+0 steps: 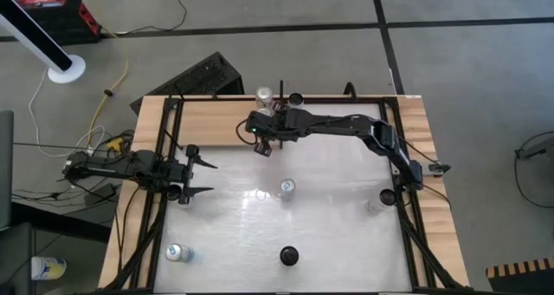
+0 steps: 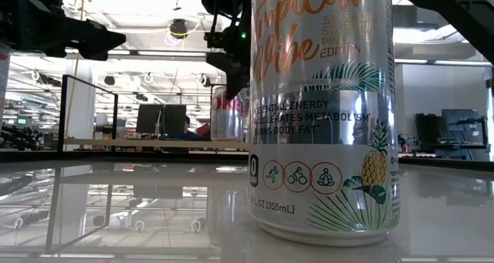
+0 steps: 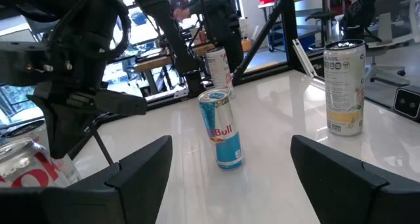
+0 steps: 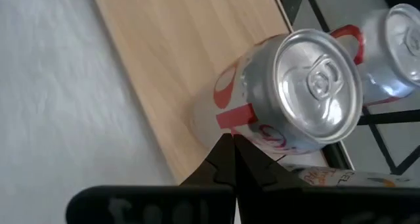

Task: Place canned beverage on shelf
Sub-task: Put the silver-red soda can on the shelf aligned with the other silver-red soda can, then put the top blue soda can on the shelf

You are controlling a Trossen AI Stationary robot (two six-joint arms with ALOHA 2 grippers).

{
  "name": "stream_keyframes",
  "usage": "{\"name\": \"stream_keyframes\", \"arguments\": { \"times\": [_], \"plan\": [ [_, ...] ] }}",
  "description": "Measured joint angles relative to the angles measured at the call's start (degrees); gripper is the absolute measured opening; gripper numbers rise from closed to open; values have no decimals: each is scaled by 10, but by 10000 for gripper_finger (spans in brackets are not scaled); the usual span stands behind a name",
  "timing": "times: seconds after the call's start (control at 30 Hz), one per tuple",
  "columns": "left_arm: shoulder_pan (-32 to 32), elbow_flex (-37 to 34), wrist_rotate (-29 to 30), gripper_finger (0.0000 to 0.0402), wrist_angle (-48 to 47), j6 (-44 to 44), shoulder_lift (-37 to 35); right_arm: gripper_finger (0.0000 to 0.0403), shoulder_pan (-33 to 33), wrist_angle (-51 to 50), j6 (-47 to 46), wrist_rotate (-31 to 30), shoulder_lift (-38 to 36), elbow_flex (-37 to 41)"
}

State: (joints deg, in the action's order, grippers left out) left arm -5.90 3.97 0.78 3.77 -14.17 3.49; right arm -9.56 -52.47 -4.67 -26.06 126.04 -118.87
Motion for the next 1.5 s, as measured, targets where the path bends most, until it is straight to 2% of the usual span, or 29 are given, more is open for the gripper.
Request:
{"name": "stream_keyframes", "arguments": {
  "times": [0.5,0.6,0.73,0.83,0.93,1.03,1.23,1.37,1.5],
  "plan": [
    [0,0,0,300,0,0,0,17,14,3,6,6,-9,1],
    [0,0,0,300,0,0,0,17,29,2,5,7,-38,1],
    [0,0,0,300,-3,5,0,17,49,-48,-8,11,-96,1],
    [0,0,0,300,-5,10,0,17,52,-75,-34,8,-153,39],
    [0,0,-1,300,-6,13,0,17,51,-62,-61,1,-232,130],
    [0,0,-1,300,-8,12,0,17,46,28,-77,-10,-334,273],
    [0,0,36,300,14,-12,0,17,46,339,-75,-10,-517,578],
    [0,0,96,300,45,-12,0,25,39,480,-68,-10,-583,731],
    [0,0,163,300,83,0,0,36,24,556,-34,-10,-620,807]
  ]
}}
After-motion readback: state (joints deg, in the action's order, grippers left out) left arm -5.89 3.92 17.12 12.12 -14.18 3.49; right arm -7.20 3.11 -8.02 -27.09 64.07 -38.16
